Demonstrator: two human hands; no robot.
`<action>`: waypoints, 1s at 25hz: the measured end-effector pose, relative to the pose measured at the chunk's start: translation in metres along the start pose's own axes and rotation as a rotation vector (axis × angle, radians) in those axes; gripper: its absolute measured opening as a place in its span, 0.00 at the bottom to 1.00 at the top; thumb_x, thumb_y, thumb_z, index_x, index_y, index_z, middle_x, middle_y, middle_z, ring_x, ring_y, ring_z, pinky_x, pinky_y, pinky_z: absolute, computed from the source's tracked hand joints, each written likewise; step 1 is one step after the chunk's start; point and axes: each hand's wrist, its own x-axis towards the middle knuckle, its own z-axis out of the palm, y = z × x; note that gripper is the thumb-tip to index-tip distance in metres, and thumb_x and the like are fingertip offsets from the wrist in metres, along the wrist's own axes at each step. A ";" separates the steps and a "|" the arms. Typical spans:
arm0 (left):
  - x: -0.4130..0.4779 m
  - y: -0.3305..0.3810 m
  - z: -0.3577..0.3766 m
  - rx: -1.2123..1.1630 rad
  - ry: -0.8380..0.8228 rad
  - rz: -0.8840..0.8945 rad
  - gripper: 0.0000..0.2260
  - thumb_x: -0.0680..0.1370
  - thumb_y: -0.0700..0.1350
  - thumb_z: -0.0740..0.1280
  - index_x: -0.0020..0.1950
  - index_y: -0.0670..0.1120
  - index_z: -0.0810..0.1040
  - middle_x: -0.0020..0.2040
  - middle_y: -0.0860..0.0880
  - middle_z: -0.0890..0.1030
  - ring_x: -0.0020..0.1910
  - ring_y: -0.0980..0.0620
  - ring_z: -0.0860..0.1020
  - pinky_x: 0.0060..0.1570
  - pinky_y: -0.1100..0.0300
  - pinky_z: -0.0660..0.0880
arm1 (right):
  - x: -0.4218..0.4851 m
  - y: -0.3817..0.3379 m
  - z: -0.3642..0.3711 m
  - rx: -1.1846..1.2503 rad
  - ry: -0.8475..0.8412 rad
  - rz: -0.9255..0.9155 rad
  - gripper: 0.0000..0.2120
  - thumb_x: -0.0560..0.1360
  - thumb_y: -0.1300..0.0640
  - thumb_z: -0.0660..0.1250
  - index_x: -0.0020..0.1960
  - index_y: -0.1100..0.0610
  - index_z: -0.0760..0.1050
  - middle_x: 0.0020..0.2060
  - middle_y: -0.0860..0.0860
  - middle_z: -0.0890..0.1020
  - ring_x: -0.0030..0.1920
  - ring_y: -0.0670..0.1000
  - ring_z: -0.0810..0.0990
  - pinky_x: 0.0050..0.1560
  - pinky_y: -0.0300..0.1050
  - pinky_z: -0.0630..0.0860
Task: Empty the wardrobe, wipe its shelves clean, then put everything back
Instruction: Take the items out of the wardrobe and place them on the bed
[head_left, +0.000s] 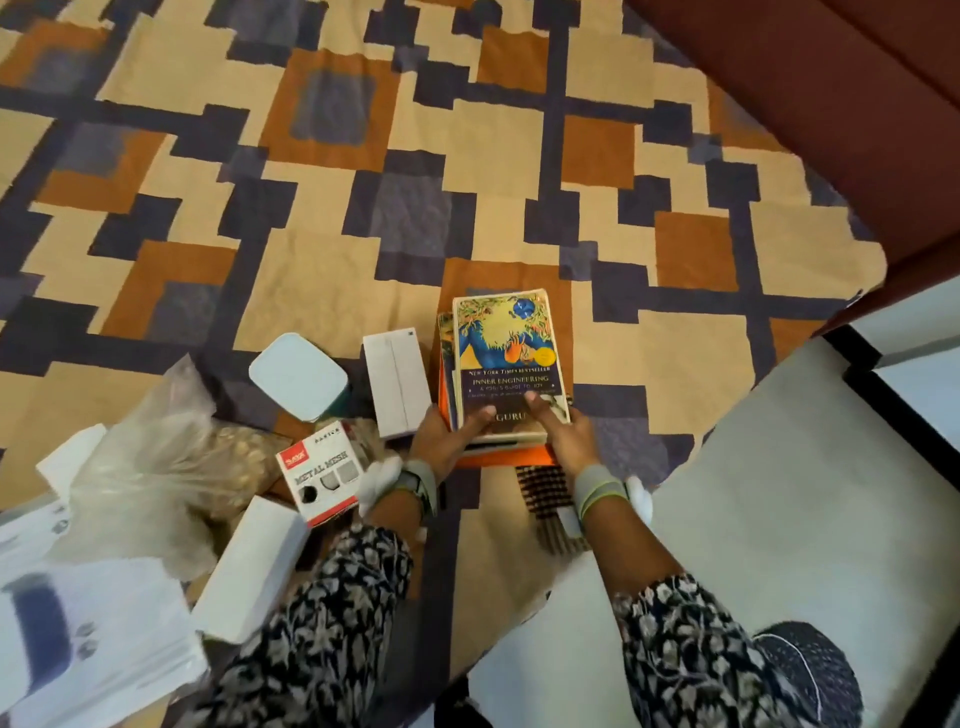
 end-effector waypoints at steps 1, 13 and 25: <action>0.026 0.005 0.004 0.037 -0.014 0.037 0.19 0.74 0.49 0.72 0.61 0.46 0.73 0.55 0.52 0.80 0.55 0.53 0.78 0.54 0.60 0.71 | 0.029 -0.002 0.002 0.010 0.003 -0.013 0.20 0.70 0.48 0.73 0.58 0.57 0.77 0.51 0.53 0.83 0.50 0.53 0.81 0.54 0.45 0.76; 0.167 -0.085 0.021 0.427 0.077 0.021 0.33 0.73 0.56 0.57 0.76 0.44 0.58 0.71 0.41 0.68 0.70 0.42 0.67 0.69 0.44 0.66 | 0.148 0.035 0.033 -0.146 -0.021 0.052 0.25 0.77 0.49 0.65 0.70 0.58 0.66 0.65 0.54 0.74 0.65 0.53 0.71 0.60 0.40 0.65; 0.070 -0.039 0.009 0.310 0.097 -0.223 0.19 0.80 0.44 0.59 0.71 0.44 0.65 0.67 0.42 0.73 0.64 0.41 0.73 0.65 0.53 0.69 | 0.094 0.040 0.046 -0.520 0.085 -0.027 0.29 0.78 0.50 0.62 0.74 0.59 0.57 0.70 0.59 0.65 0.68 0.61 0.67 0.67 0.51 0.65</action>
